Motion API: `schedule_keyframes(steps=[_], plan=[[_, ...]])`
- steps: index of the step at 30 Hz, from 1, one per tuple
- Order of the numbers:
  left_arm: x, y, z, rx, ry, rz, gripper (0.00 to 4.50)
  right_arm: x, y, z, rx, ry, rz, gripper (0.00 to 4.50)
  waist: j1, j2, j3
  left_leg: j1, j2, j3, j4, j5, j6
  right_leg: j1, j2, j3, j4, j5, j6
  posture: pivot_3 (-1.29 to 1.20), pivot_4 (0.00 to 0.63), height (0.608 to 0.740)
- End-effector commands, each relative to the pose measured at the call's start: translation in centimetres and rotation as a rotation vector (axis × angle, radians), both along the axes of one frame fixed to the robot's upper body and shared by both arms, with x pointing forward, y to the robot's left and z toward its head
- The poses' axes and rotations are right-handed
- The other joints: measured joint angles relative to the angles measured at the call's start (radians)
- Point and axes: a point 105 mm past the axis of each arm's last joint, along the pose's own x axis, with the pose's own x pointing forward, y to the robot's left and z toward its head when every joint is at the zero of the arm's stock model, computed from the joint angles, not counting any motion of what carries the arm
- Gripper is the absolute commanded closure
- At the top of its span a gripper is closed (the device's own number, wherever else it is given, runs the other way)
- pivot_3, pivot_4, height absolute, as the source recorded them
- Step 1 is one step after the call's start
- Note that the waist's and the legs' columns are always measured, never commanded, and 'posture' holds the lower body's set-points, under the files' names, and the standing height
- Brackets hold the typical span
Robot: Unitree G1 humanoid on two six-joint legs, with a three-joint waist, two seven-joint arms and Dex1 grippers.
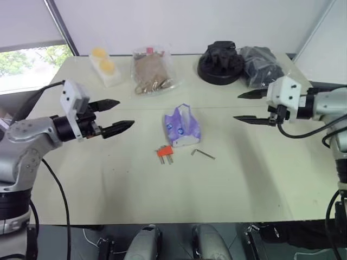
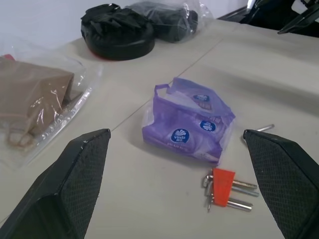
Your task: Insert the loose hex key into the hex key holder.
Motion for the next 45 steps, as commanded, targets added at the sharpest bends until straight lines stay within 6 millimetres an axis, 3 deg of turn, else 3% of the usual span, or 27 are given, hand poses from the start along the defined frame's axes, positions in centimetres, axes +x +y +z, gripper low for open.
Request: schedule_keyframes(steps=[1,33,36,45], plan=[[-0.4,0.4,1.5,-0.001,-0.056,-0.003,0.03,-0.5,0.6,1.2,0.011,-0.026,0.035,1.5,0.0,0.0,0.0,0.0,0.0,0.0,0.0,0.0,0.0,0.0,0.0,0.0,0.0,0.0,0.0,0.0,0.15,0.74],[-0.4,0.3,0.6,-0.007,-0.035,0.035,0.03,-1.1,2.6,0.5,0.071,-0.007,0.073,1.5,0.0,0.0,0.0,0.0,0.0,0.0,0.0,0.0,0.0,-0.001,0.0,0.0,0.0,0.0,0.0,0.0,0.15,0.74],[0.0,0.2,-0.1,-0.016,-0.035,0.063,0.03,-1.0,3.8,-1.0,0.089,0.009,0.077,1.5,0.0,0.0,0.0,0.0,0.0,0.0,0.0,0.0,0.0,-0.001,0.0,0.0,0.0,0.0,0.0,0.0,0.15,0.74],[-0.7,-0.5,-2.2,-0.026,0.002,0.085,0.03,-0.6,9.6,-8.1,0.204,0.079,0.021,1.5,0.0,0.0,0.0,-0.001,0.0,0.0,0.001,0.0,0.0,-0.002,0.0,0.001,0.001,0.0,0.0,0.0,0.15,0.74]])
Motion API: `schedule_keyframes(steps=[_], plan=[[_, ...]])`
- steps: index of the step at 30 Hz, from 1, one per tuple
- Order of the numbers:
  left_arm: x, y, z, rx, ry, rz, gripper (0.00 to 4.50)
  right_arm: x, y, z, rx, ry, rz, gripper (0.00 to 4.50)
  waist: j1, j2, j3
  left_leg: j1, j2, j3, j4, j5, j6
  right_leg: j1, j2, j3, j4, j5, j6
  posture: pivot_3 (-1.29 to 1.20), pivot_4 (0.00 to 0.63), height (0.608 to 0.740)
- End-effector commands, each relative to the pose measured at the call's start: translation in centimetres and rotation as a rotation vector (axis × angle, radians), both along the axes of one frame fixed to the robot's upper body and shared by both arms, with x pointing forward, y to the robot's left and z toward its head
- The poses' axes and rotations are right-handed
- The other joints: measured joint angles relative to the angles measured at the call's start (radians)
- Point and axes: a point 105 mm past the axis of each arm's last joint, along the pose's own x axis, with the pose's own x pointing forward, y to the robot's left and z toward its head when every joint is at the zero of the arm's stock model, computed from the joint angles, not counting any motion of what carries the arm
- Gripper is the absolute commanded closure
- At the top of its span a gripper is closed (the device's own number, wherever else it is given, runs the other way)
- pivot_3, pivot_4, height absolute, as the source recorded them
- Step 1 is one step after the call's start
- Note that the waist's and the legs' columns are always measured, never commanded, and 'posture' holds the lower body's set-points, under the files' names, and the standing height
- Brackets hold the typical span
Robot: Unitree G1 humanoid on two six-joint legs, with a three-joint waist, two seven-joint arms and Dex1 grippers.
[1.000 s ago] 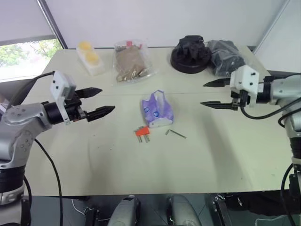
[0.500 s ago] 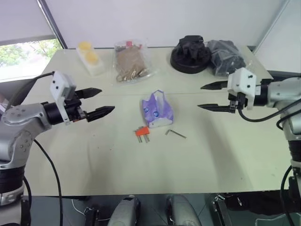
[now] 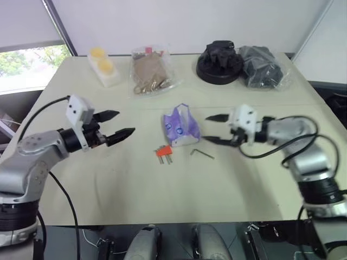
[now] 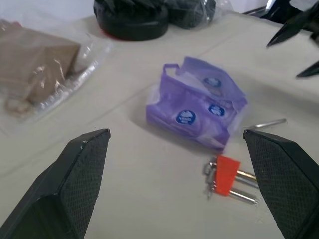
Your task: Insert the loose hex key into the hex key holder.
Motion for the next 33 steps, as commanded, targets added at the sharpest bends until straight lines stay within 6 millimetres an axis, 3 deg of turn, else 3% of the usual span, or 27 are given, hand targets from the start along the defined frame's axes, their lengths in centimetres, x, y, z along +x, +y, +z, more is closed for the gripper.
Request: schedule_keyframes(steps=[1,8,16,19,23,29,33], plan=[[-0.5,-0.1,0.9,0.023,-0.051,0.001,0.03,0.5,1.3,0.1,0.012,-0.066,-0.031,1.5,0.0,0.0,0.0,0.0,0.0,0.0,0.0,0.0,0.0,0.0,0.0,0.0,0.0,0.0,0.0,0.0,0.15,0.74],[-0.6,0.0,0.9,0.031,-0.053,0.011,0.03,2.4,2.3,-1.4,-0.013,-0.093,-0.085,1.5,-0.001,0.0,0.0,0.0,0.0,0.0,0.0,0.0,0.0,0.0,0.0,0.0,0.0,0.0,0.0,0.0,0.15,0.74],[-0.9,0.1,0.6,0.042,-0.058,0.03,0.03,3.5,3.3,-4.7,-0.08,-0.054,-0.085,1.5,-0.005,0.0,0.0,0.0,0.0,0.0,-0.001,0.0,0.0,0.0,0.001,0.0,0.0,0.0,0.0,0.0,0.15,0.74],[-1.0,0.2,0.6,0.045,-0.061,0.038,0.0,3.8,3.4,-5.5,-0.111,-0.065,-0.091,2.32,-0.005,0.0,0.0,0.0,0.0,0.0,0.0,0.0,0.0,0.0,0.001,0.0,0.0,0.0,0.0,0.0,0.15,0.74],[-1.1,0.3,0.6,0.039,-0.064,0.053,0.0,4.4,3.2,-5.4,-0.098,-0.089,-0.124,4.38,-0.005,0.0,0.0,0.0,0.0,0.0,0.0,0.0,0.0,0.0,0.001,0.0,0.0,0.0,0.0,0.0,0.15,0.74],[-1.2,0.2,0.5,0.038,-0.065,0.061,0.0,4.9,2.2,-4.1,-0.051,-0.134,-0.183,4.45,-0.005,0.0,0.0,0.0,0.0,0.0,0.0,0.0,0.0,0.0,0.001,0.0,0.0,0.0,0.0,0.0,0.15,0.74],[-1.1,0.1,0.4,0.038,-0.066,0.06,0.0,6.6,-1.3,-0.4,0.079,-0.246,-0.415,4.45,-0.001,0.0,0.0,0.0,0.0,0.0,0.0,0.0,0.0,0.0,0.001,0.0,0.0,0.0,0.0,0.0,0.15,0.74]])
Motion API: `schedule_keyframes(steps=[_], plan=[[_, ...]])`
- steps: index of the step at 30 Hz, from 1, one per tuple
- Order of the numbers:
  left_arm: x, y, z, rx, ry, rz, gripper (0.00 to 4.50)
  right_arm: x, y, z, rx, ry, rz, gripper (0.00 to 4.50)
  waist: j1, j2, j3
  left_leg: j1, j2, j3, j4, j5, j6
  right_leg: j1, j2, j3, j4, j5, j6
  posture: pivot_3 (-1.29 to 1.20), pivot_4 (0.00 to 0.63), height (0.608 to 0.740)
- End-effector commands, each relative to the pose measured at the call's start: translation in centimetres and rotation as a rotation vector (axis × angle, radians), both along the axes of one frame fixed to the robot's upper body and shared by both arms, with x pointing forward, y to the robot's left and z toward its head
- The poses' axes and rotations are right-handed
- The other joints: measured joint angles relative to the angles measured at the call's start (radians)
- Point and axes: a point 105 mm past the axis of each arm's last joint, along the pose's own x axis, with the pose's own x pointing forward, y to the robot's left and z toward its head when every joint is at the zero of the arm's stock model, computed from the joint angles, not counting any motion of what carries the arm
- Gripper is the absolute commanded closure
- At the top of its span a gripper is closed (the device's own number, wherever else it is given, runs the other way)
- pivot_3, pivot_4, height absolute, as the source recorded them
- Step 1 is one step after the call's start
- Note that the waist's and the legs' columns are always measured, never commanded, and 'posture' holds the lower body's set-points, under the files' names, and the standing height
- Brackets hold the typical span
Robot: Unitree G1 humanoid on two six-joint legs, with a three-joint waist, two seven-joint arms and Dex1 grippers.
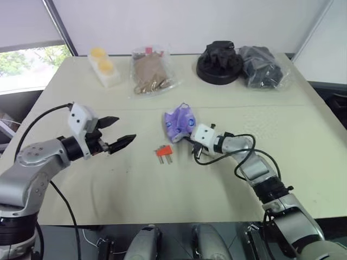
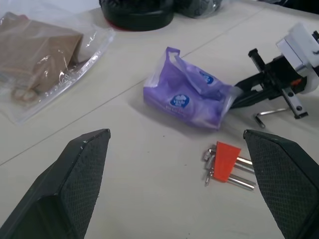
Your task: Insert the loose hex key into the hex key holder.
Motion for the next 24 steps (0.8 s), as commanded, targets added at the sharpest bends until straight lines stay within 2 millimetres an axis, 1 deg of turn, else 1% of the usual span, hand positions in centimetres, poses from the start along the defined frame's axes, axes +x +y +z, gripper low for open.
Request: schedule_keyframes(steps=[1,2,3,4,5,7,8,10,12,14,16,18,20,22,24], plan=[[-0.2,-0.1,1.2,-0.002,-0.056,-0.003,0.0,1.9,-4.2,5.2,0.106,-0.204,-0.244,4.45,0.0,0.0,0.0,0.0,0.0,0.0,0.0,0.0,0.0,0.0,0.0,0.0,0.0,0.0,0.0,0.0,0.15,0.74],[-0.2,-0.2,1.1,-0.006,-0.055,-0.004,0.0,2.6,-6.3,6.0,0.105,-0.258,-0.363,4.45,0.0,0.0,0.0,0.0,0.0,0.0,0.0,0.0,0.0,0.0,0.0,0.0,0.0,0.0,0.0,0.0,0.15,0.74],[-0.1,-0.3,1.0,-0.008,-0.054,-0.007,0.0,3.1,-9.0,6.6,0.112,-0.294,-0.508,4.45,0.001,0.0,0.0,0.0,0.0,0.0,0.0,0.0,0.0,0.0,0.0,0.0,0.0,0.0,0.0,0.0,0.15,0.74],[-0.1,-0.4,0.9,-0.008,-0.052,-0.009,0.0,3.4,-11.3,6.8,0.127,-0.301,-0.631,4.45,0.002,0.0,0.0,0.0,0.0,0.0,0.0,0.0,0.0,0.0,0.0,0.0,0.0,0.0,0.0,0.0,0.15,0.74],[0.0,-0.5,0.8,-0.008,-0.052,-0.012,0.0,3.4,-13.2,6.7,0.143,-0.298,-0.737,4.45,0.003,0.0,0.0,0.0,0.0,0.0,0.0,0.0,0.0,0.0,0.0,0.0,0.0,0.0,0.0,0.0,0.15,0.74],[0.2,-0.7,0.6,-0.01,-0.051,-0.015,0.0,2.9,-17.4,5.7,0.136,-0.274,-0.965,4.45,0.002,0.0,0.0,0.0,0.0,0.0,0.0,0.0,0.0,0.0,0.0,0.0,0.0,0.0,0.0,0.0,0.15,0.74],[0.2,-0.8,0.6,-0.013,-0.051,-0.017,0.0,2.6,-19.1,5.1,0.118,-0.257,-1.06,4.45,0.001,0.0,0.0,0.0,0.0,0.0,0.0,0.0,0.0,0.0,0.0,0.0,0.0,0.0,0.0,0.0,0.15,0.74],[0.3,-1.0,0.5,-0.018,-0.052,-0.023,0.0,1.8,-21.7,3.8,0.109,-0.198,-1.241,4.45,-0.001,0.0,0.0,0.0,0.0,0.0,-0.001,0.0,0.0,0.0,0.0,0.0,0.0,0.0,0.0,0.0,0.15,0.74],[0.4,-1.1,0.5,-0.016,-0.054,-0.03,0.0,1.0,-23.3,3.0,0.112,-0.163,-1.384,4.45,-0.007,0.0,0.0,0.0,0.0,0.001,-0.001,0.0,0.0,0.0,0.0,0.001,0.0,0.0,0.0,0.0,0.15,0.74],[0.5,-1.2,0.3,-0.01,-0.054,-0.037,0.0,0.3,-24.3,2.9,0.046,-0.184,-1.478,4.45,-0.012,0.001,0.0,0.0,0.0,0.001,-0.001,0.0,0.0,0.0,0.001,0.001,0.001,0.0,0.0,0.0,0.15,0.74],[0.5,-1.3,0.2,-0.011,-0.052,-0.041,0.0,0.0,-24.6,2.9,-0.015,-0.196,-1.525,4.45,-0.014,0.001,0.0,0.0,0.001,0.002,-0.001,0.0,0.0,-0.001,0.001,0.001,0.001,0.0,0.0,0.0,0.15,0.74],[0.5,-1.4,0.2,-0.013,-0.05,-0.045,0.0,-0.2,-24.6,2.8,-0.025,-0.193,-1.542,4.45,-0.016,0.001,0.0,0.0,0.001,0.002,-0.001,0.0,0.0,-0.001,0.001,0.001,0.001,0.0,0.0,0.0,0.15,0.74],[0.4,-1.4,0.1,-0.013,-0.047,-0.048,0.0,-0.4,-24.6,2.3,0.017,-0.145,-1.56,4.45,-0.019,0.001,0.0,0.0,0.0,0.002,-0.001,0.0,0.0,-0.001,0.001,0.001,0.001,0.0,0.0,0.0,0.15,0.74],[0.4,-1.4,0.0,-0.012,-0.041,-0.05,0.0,-0.5,-24.5,1.7,0.097,-0.086,-1.564,4.45,-0.022,0.001,0.0,0.0,0.0,0.002,-0.001,0.0,0.0,-0.001,0.001,0.001,0.001,0.0,0.0,0.0,0.15,0.74],[0.4,-1.3,-0.1,-0.013,-0.038,-0.05,0.0,-0.5,-24.3,1.7,0.128,-0.075,-1.548,3.79,-0.024,0.001,0.0,0.0,0.0,0.002,-0.001,0.0,0.0,-0.001,0.001,0.001,0.001,0.0,0.0,0.0,0.15,0.74]])
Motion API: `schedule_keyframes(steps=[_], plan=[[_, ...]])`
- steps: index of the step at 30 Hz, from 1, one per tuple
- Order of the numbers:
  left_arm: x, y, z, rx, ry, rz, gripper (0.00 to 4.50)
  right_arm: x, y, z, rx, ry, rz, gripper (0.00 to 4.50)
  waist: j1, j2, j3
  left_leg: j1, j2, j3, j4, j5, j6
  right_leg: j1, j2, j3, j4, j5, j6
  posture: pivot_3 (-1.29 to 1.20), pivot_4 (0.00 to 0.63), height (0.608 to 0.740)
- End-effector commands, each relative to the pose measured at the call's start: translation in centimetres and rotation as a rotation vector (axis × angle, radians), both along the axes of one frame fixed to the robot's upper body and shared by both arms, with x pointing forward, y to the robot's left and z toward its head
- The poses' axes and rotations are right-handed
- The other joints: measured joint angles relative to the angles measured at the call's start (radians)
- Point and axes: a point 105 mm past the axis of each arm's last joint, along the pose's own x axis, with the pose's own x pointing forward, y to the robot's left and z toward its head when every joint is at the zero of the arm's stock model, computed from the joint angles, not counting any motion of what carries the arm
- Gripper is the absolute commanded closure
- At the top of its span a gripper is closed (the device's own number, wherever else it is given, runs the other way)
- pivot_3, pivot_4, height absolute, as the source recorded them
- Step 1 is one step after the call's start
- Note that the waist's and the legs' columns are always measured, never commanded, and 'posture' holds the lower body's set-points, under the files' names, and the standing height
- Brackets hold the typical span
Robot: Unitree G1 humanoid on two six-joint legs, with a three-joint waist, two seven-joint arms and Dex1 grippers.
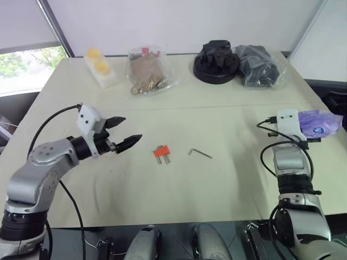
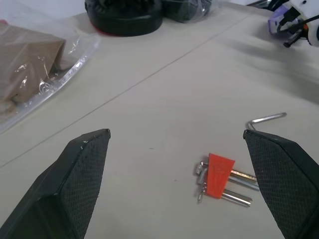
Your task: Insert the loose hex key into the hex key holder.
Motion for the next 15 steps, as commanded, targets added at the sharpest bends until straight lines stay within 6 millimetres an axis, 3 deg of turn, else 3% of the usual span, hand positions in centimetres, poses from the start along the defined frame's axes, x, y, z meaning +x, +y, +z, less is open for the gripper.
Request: schedule_keyframes(steps=[1,4,8,11,15], plan=[[-0.2,0.1,0.7,0.005,-0.035,-0.006,0.0,0.3,0.2,2.0,0.045,-0.091,0.023,3.48,-0.001,0.0,0.0,0.0,0.0,0.0,0.0,0.0,0.0,0.0,0.0,0.0,0.0,0.0,0.0,0.0,0.15,0.74],[-0.2,0.0,0.6,0.0,-0.032,-0.008,0.0,0.5,0.6,2.6,0.062,-0.119,0.057,2.06,-0.003,0.0,0.0,0.0,0.0,0.0,0.0,0.0,0.0,0.0,0.0,0.0,0.0,0.0,0.0,0.0,0.15,0.74],[-0.2,-0.1,0.5,-0.015,-0.026,-0.02,0.0,0.5,0.6,5.6,-0.005,-0.231,0.092,0.04,-0.004,0.0,0.0,0.0,0.0,0.0,0.0,0.0,0.0,0.0,0.0,0.0,0.0,0.0,0.0,0.0,0.15,0.74],[0.0,-0.3,0.7,-0.031,-0.025,-0.029,0.0,0.8,1.8,10.0,-0.072,-0.346,0.212,0.04,-0.003,0.0,0.0,0.0,0.0,0.0,0.0,0.0,0.0,0.0,0.0,0.0,0.0,0.0,0.0,0.0,0.15,0.74],[0.3,-0.7,1.0,-0.046,-0.029,-0.048,0.0,0.9,5.3,13.1,0.015,-0.441,0.452,0.04,-0.004,0.0,0.0,0.0,0.0,0.0,0.0,0.0,0.0,0.0,0.0,0.0,0.0,0.0,0.0,0.0,0.15,0.74]])
